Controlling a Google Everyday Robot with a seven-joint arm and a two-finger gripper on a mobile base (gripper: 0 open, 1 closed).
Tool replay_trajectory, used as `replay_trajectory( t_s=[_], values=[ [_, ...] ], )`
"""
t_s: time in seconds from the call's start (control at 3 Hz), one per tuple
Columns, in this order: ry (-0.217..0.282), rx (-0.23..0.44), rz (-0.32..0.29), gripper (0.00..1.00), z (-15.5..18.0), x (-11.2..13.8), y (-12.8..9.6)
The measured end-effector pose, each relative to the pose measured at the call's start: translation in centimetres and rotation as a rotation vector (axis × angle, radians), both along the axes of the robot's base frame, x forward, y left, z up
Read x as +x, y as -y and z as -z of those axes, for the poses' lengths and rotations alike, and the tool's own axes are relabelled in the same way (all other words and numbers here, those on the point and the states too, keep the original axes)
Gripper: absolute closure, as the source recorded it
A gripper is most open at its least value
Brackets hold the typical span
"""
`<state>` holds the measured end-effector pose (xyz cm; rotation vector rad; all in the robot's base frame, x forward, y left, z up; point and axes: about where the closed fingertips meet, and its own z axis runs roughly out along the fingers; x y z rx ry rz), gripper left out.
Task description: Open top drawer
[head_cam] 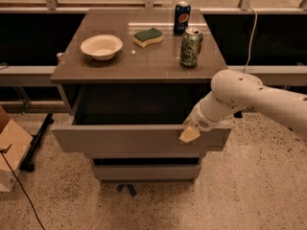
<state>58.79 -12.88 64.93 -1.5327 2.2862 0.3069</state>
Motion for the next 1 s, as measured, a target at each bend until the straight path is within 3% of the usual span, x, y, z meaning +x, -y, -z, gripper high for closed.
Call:
replay_trajectory(
  t_s=[0.33, 0.67, 1.0],
  values=[
    [0.000, 0.000, 0.000, 0.31, -0.2, 0.0, 0.0],
    [-0.051, 0.016, 0.055, 0.07, 0.7, -3.6, -0.1],
    [-0.053, 0.017, 0.057, 0.00, 0.6, -3.7, -0.1]
  ],
)
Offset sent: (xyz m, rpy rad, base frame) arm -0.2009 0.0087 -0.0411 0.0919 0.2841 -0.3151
